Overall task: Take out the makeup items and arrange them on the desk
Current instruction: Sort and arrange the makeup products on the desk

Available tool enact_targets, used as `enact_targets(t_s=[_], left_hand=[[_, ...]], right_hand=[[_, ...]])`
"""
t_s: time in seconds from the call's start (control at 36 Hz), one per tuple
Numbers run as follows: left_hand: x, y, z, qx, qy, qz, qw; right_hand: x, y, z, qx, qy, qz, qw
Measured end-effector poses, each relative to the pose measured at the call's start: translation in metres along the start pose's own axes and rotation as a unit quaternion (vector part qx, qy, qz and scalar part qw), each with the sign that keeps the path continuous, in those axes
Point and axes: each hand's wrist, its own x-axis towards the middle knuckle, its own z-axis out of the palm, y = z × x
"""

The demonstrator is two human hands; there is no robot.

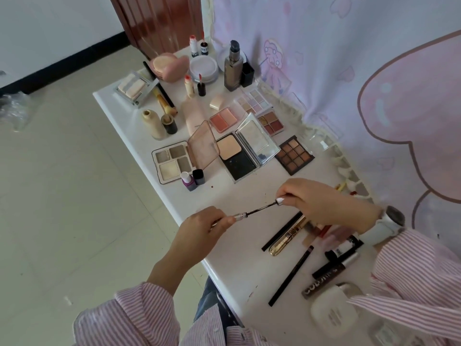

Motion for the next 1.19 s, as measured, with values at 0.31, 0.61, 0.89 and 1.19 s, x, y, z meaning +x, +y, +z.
enact_targets(t_s=[0.31, 0.61, 0.89, 1.19], left_hand=[[-0.003, 0.015, 0.022, -0.173, 0.117, -0.105, 0.972], [0.030, 0.029, 0.038, -0.144, 0.336, -0.115, 0.924], [0.038, 0.022, 0.036, -0.148, 0.334, -0.119, 0.923], [0.033, 0.014, 0.038, -0.104, 0.325, -0.105, 0.934]], right_hand=[[-0.003, 0.002, 0.023, 0.301, 0.324, 0.068, 0.894], [0.047, -0.029, 0.083, 0.220, 0.341, -0.018, 0.914], [0.068, -0.038, 0.087, 0.140, 0.365, -0.046, 0.919], [0.066, -0.039, 0.090, 0.134, 0.333, -0.017, 0.933]])
